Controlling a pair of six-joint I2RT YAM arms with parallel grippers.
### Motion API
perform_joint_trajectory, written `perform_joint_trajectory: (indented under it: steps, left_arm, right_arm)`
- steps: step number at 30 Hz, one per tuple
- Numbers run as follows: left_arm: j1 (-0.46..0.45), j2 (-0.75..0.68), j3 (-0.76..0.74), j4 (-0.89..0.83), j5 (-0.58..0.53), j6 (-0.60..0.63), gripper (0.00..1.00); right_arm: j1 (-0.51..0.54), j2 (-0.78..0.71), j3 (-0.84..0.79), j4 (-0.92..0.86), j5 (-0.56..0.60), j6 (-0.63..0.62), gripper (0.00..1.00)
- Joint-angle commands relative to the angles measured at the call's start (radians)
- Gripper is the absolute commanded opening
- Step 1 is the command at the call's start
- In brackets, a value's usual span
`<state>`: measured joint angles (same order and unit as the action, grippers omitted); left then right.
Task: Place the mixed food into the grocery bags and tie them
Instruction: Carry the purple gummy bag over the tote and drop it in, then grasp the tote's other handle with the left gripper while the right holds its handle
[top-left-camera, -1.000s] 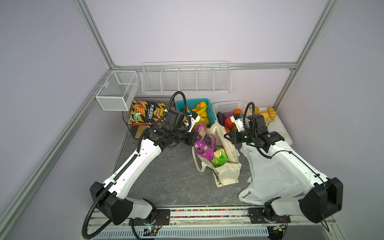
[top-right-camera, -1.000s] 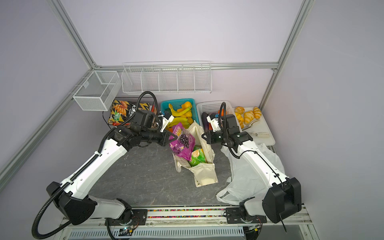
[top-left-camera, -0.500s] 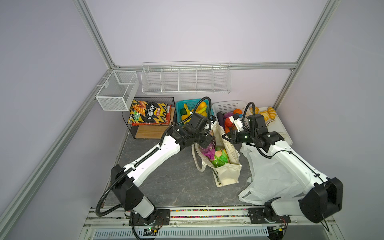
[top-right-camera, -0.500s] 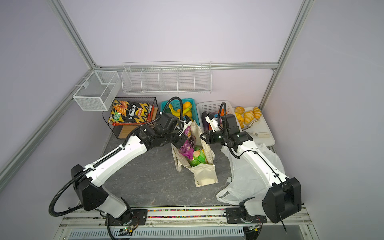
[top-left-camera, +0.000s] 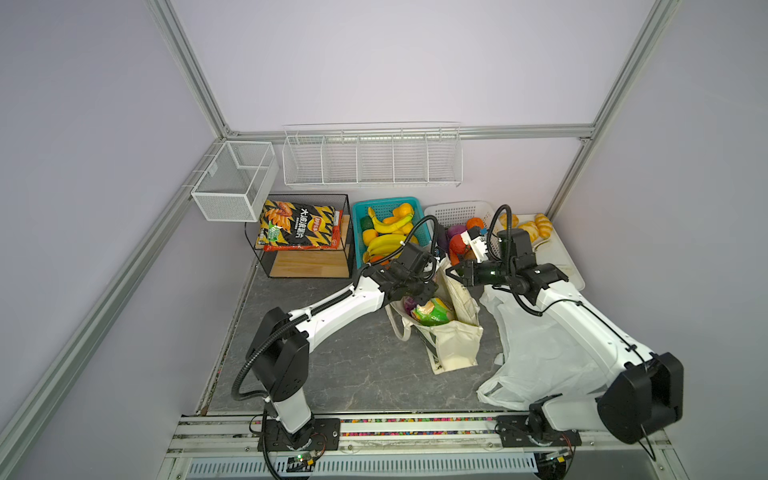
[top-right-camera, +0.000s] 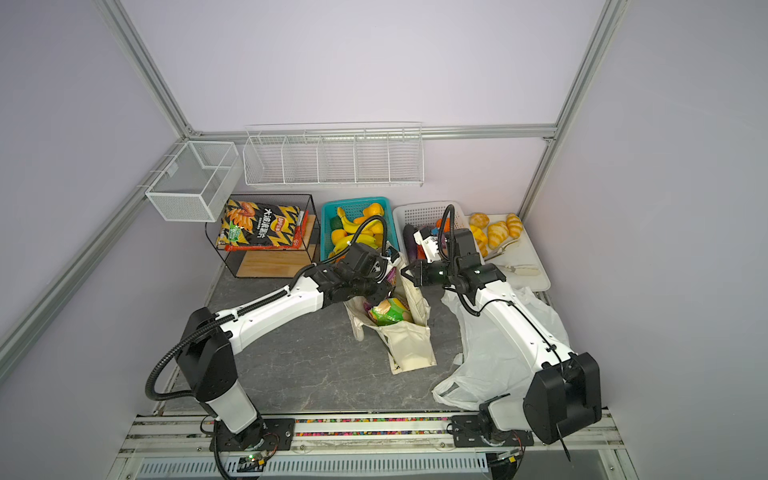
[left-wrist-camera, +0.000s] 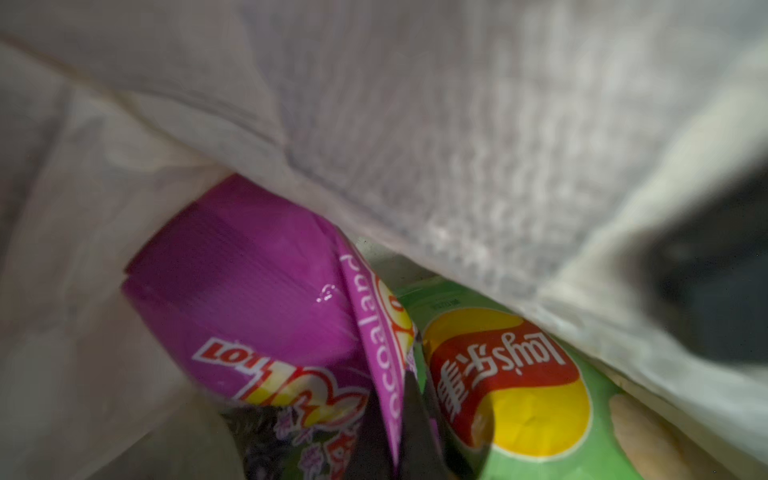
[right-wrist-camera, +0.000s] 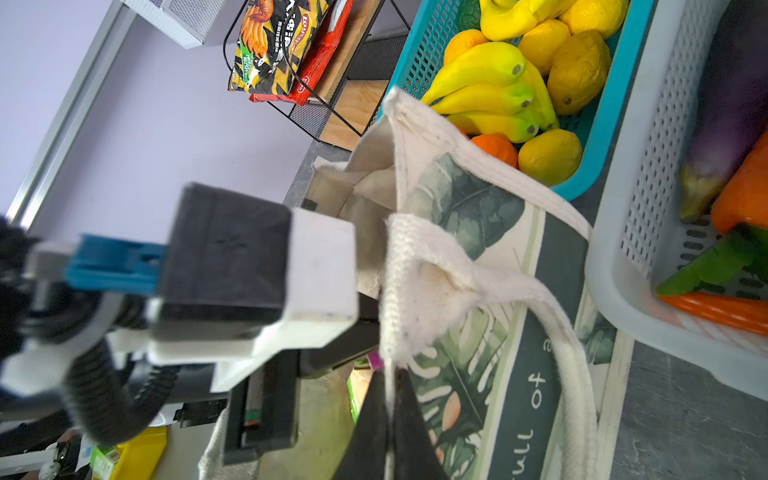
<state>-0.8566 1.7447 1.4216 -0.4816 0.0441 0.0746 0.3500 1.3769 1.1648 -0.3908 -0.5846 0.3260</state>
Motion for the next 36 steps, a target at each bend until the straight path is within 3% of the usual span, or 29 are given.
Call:
perform_joint_trajectory:
  steps: [1,5,11,16,20,24,26,29,32,36]
  left_arm:
    - [-0.002,0.069,-0.022,-0.016,0.035,-0.019,0.00]
    - [-0.002,0.066,-0.029,-0.007,0.052,-0.050,0.07]
    - [-0.001,-0.036,-0.013,-0.012,0.107,-0.077,0.37]
    - [0.003,-0.151,-0.005,-0.050,0.149,-0.098,0.56]
    - [0.010,-0.286,-0.054,-0.052,0.062,-0.166,0.58]
    - [0.033,-0.445,-0.157,-0.043,-0.142,-0.284,0.71]
    - [0.072,-0.495,-0.193,-0.095,-0.209,-0.375,0.73]
    - [0.105,-0.534,-0.245,-0.172,-0.218,-0.480,0.74]
    - [0.105,-0.529,-0.286,-0.159,-0.151,-0.540,0.73]
    - [0.104,-0.450,-0.320,-0.024,0.035,-0.585,0.64]
  right_arm:
    - [-0.013,-0.012,-0.022,0.029,-0.015,0.008,0.07]
    - [-0.014,-0.013,-0.026,0.023,-0.004,0.003,0.07]
    - [-0.016,-0.027,-0.034,0.003,0.026,-0.014,0.07]
    - [-0.019,-0.045,-0.042,-0.011,0.049,-0.025,0.06]
    - [-0.020,-0.056,-0.041,-0.021,0.071,-0.033,0.07]
    - [-0.019,-0.058,-0.033,-0.031,0.086,-0.043,0.07]
    - [-0.020,-0.058,-0.033,-0.030,0.087,-0.042,0.07]
    - [-0.020,-0.052,-0.033,-0.026,0.085,-0.042,0.07]
    - [-0.019,-0.046,-0.033,-0.018,0.083,-0.039,0.07]
    - [-0.016,-0.043,-0.030,-0.009,0.080,-0.032,0.07]
